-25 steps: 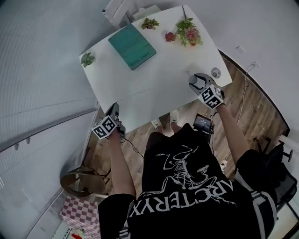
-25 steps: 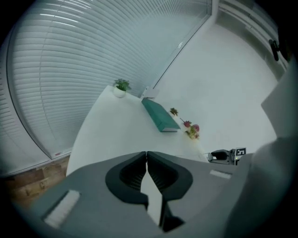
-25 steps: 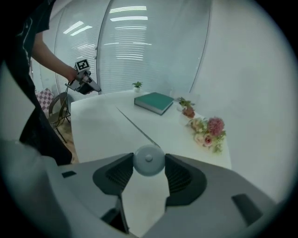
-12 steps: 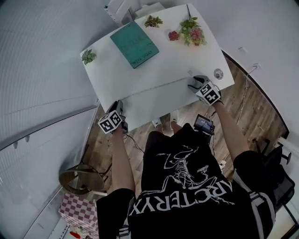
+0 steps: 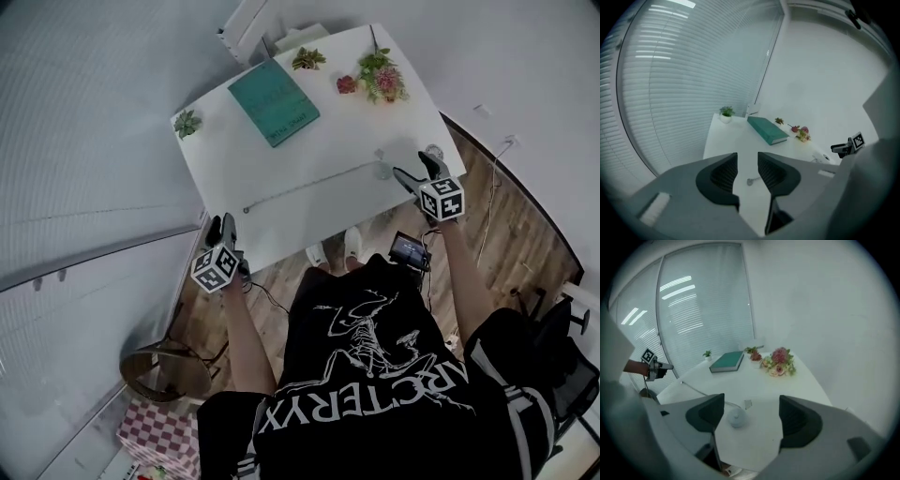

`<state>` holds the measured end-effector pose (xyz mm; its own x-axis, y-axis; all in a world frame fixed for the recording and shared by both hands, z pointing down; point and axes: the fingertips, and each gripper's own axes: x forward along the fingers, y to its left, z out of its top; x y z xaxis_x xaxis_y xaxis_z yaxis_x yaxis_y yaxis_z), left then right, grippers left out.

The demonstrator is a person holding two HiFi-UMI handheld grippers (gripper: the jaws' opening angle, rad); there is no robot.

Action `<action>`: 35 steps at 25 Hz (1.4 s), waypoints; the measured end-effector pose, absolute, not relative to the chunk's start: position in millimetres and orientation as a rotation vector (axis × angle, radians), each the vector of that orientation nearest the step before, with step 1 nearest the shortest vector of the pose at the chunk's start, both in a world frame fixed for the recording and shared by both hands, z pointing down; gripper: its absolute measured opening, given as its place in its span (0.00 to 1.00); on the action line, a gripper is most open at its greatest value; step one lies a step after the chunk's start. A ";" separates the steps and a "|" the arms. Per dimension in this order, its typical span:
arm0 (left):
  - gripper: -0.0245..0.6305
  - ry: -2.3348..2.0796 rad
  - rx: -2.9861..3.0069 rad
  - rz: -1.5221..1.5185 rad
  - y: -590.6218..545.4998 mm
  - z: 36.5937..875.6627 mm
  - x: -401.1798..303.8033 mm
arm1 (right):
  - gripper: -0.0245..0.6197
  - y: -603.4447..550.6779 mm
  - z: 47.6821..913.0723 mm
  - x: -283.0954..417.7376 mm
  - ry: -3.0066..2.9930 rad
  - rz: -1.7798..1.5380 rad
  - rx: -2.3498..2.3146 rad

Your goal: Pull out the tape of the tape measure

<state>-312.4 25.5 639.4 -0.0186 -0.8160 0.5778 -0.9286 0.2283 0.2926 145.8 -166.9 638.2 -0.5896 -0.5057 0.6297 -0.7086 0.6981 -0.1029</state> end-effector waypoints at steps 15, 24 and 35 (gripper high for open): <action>0.06 -2.045 2.289 0.216 -26.2 397.5 -229.5 | 0.11 -135.4 411.3 48.0 -2.762 0.038 0.861; 0.06 -2.008 2.501 0.217 -32.0 328.0 -166.3 | 0.08 -91.4 330.9 -13.4 -2.930 -0.129 0.736; 0.06 -2.004 2.603 0.316 -27.8 296.9 -137.9 | 0.06 -81.8 294.6 -12.2 -3.006 -0.177 0.750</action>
<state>-137.9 -27.8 296.9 0.2491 -0.9670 0.0541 -0.9366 -0.2548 -0.2406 -12.2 -81.8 294.6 -0.8825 -0.4702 0.0095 -0.4658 0.8767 0.1198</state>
